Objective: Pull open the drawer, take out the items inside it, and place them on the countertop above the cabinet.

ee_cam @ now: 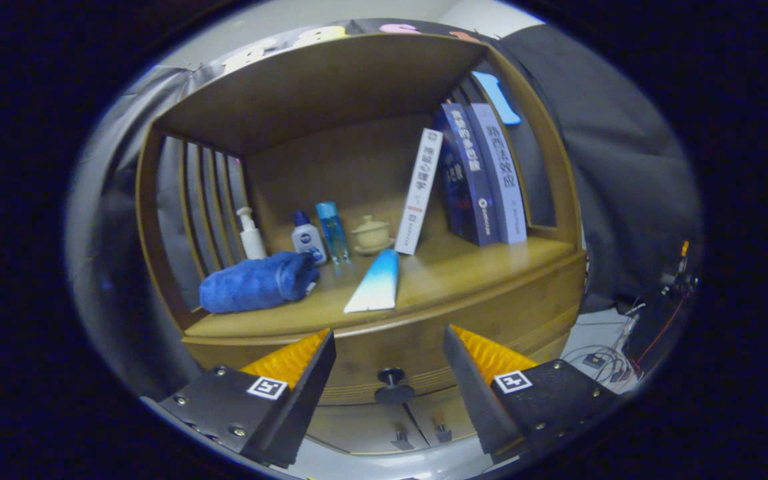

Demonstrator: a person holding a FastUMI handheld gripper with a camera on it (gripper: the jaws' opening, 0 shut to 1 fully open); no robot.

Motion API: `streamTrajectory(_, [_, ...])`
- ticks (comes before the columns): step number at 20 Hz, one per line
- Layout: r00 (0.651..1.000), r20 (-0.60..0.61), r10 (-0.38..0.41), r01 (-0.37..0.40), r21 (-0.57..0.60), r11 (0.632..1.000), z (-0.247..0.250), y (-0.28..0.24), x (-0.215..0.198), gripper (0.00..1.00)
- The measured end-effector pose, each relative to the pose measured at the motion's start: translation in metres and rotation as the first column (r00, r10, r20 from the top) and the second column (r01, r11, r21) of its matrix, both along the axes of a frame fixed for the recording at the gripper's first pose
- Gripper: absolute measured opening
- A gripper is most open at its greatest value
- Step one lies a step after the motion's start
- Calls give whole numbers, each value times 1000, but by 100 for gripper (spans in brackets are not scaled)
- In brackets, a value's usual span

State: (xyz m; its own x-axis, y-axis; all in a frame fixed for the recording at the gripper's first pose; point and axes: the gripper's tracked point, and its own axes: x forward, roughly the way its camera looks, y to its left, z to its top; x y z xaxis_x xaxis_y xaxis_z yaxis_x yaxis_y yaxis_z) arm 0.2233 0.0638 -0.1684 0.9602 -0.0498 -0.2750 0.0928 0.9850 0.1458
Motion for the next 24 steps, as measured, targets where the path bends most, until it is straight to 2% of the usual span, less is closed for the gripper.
streamTrajectory(2, [999, 41, 18, -17, -36, 999, 33, 2, -7, 97])
streamTrajectory(4, [994, 98, 37, -28, -89, 996, 74, 6, -15, 91])
streamTrajectory(5, [992, 124, 20, -4, -126, 992, 95, -1, -19, 88])
streamTrajectory(8, [985, 168, -31, 64, -194, 979, 147, -14, -45, 88])
streamTrajectory(11, [977, 215, 4, 42, -209, 977, 183, -12, -69, 88])
streamTrajectory(13, [964, 247, 95, -44, -206, 978, 196, 2, -86, 64])
streamTrajectory(14, [956, 268, 118, -64, -202, 977, 204, 6, -94, 64])
streamTrajectory(16, [949, 297, 109, -48, -204, 978, 218, -1, -110, 64])
streamTrajectory(19, [962, 264, 67, 0, -245, 970, 217, -17, -127, 63])
streamTrajectory(24, [981, 192, 29, 23, -264, 964, 198, -33, -140, 63])
